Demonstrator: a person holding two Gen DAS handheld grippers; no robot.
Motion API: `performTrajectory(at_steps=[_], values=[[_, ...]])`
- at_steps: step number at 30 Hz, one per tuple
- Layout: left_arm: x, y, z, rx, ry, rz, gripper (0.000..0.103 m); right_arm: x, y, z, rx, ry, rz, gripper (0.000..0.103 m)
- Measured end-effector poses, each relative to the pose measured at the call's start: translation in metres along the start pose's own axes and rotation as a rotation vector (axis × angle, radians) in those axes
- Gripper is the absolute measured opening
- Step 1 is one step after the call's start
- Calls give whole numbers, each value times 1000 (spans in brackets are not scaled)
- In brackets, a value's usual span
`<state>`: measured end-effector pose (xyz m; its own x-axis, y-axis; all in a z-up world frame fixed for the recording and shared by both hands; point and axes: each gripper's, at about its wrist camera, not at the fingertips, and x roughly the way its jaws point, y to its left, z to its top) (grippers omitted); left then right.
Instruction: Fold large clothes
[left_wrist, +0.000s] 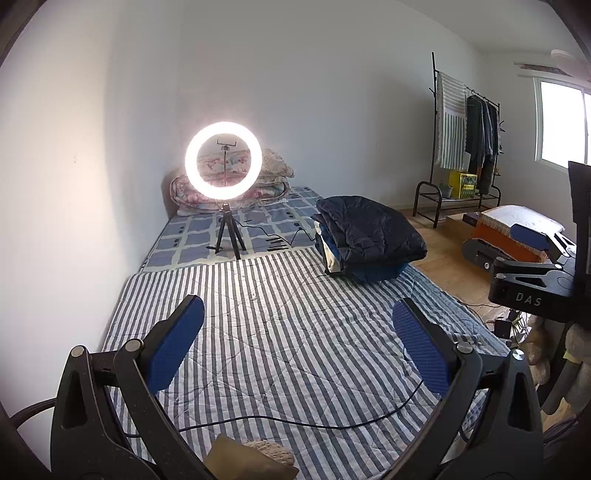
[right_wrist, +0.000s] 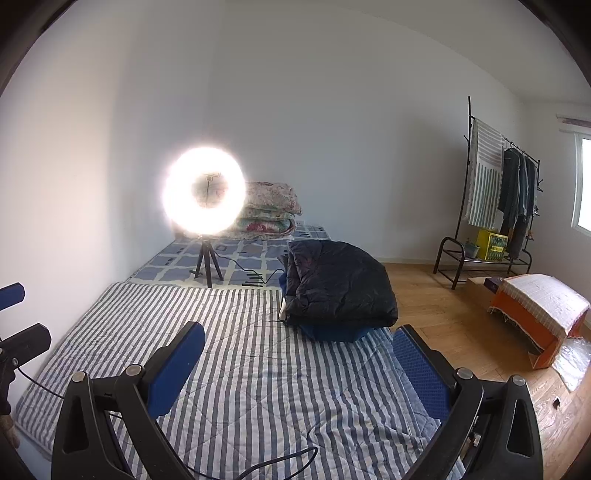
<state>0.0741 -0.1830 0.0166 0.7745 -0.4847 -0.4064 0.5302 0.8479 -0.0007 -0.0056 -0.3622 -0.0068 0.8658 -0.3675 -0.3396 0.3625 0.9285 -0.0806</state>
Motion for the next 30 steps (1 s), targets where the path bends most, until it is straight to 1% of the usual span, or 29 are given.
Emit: performTrajectory(at_steps=[5, 12, 30], values=[[-4, -5, 0, 20, -22, 10, 103, 1, 0, -1, -8, -3, -8, 103], [-4, -5, -1, 20, -18, 6, 103, 0, -3, 0, 11, -15, -15, 103], [-4, -7, -3, 28, -14, 12, 103, 1, -7, -1, 9, -7, -26, 103]])
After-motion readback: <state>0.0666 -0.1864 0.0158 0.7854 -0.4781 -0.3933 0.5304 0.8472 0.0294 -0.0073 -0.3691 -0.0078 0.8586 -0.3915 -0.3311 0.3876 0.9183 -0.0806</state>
